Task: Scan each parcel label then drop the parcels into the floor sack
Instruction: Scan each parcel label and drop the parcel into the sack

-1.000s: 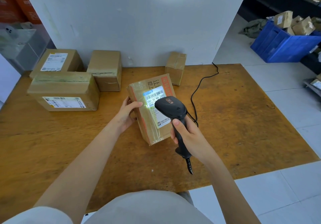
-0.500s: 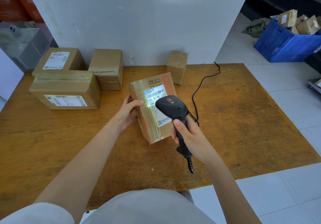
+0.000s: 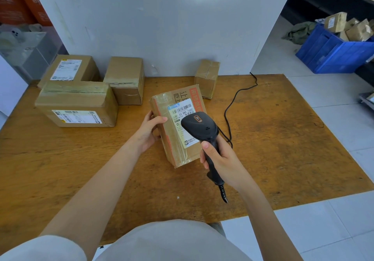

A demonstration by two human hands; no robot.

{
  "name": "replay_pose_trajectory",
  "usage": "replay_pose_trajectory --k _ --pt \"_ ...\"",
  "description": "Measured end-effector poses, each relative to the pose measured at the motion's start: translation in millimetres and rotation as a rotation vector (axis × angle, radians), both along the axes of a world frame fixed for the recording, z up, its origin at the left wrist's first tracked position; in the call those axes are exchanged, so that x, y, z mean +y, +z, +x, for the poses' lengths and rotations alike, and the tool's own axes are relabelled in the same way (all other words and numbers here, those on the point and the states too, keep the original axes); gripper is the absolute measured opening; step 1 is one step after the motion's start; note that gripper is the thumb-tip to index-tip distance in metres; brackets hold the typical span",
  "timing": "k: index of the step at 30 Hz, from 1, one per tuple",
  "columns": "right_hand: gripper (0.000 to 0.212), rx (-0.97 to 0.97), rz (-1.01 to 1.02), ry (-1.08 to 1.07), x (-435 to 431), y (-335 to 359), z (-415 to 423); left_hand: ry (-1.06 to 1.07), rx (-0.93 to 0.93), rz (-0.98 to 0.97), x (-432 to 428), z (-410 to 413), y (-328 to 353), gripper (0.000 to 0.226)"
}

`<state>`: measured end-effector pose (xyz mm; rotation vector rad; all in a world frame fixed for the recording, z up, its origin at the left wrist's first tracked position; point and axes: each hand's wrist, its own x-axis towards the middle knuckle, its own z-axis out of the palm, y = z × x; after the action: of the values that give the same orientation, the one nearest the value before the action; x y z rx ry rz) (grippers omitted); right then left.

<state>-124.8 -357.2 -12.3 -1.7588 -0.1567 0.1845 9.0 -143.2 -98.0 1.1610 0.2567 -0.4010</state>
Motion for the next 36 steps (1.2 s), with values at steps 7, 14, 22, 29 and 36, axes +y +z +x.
replay_pose_trajectory --k 7,14,22,29,36 --pt "0.029 0.012 -0.014 -0.014 0.3 -1.3 -2.7 -0.026 -0.005 0.001 1.1 0.3 -1.6 0.099" --pt "0.036 0.000 -0.033 -0.033 -0.7 2.3 -7.8 -0.025 -0.009 -0.006 0.5 1.1 -1.5 0.101" --pt "0.032 -0.007 -0.072 -0.036 -1.6 6.4 -15.9 -0.031 -0.019 -0.003 1.1 1.2 -2.5 0.094" --pt "0.033 0.004 -0.104 -0.058 -4.0 14.3 -24.1 -0.030 -0.024 -0.012 1.3 2.5 -4.1 0.098" --pt "0.035 0.000 -0.074 -0.067 -2.9 19.7 -31.9 -0.059 -0.030 -0.015 4.2 2.9 -5.1 0.105"
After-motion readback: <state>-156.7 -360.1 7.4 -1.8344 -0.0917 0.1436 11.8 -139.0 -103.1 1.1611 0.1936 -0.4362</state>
